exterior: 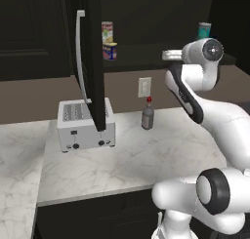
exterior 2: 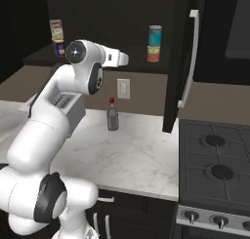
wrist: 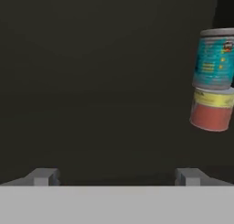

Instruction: Stack two cans on top of the other two cans in the cabinet.

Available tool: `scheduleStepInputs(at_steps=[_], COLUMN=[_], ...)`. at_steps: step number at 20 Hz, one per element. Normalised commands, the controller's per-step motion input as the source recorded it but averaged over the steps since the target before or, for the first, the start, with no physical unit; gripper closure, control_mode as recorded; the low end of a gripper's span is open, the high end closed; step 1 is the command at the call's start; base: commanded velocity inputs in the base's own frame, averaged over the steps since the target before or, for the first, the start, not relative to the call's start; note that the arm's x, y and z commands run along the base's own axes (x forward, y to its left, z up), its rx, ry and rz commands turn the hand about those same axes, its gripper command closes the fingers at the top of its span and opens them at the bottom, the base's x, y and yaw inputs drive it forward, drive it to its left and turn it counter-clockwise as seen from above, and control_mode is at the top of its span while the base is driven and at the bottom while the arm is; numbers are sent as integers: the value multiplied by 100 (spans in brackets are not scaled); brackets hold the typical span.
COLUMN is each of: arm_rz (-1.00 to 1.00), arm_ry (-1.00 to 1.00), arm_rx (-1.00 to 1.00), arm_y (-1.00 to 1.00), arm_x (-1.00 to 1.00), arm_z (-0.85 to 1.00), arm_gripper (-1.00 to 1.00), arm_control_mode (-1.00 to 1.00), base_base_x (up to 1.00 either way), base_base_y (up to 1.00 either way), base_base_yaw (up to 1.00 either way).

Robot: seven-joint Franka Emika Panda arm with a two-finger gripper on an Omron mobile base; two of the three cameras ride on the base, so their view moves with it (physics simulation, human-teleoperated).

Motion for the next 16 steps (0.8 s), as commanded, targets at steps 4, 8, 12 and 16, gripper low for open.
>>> scheduleStepInputs(at_steps=[4, 8, 12, 16], arm_rz=[18, 10, 11, 8], arm_ry=[11, 18, 19, 17], arm_rx=[0, 0, 1, 1], arm_y=[34, 27, 21, 25], arm_x=[-74, -69, -67, -69], arm_z=[0, 0, 0, -4], arm_gripper=[-100, -100, -100, -100], arm_control_mode=[-100, -100, -100, -100], base_base_x=[0, 0, 0, 0], base_base_y=[0, 0, 0, 0], base_base_yaw=[0, 0, 0, 0])
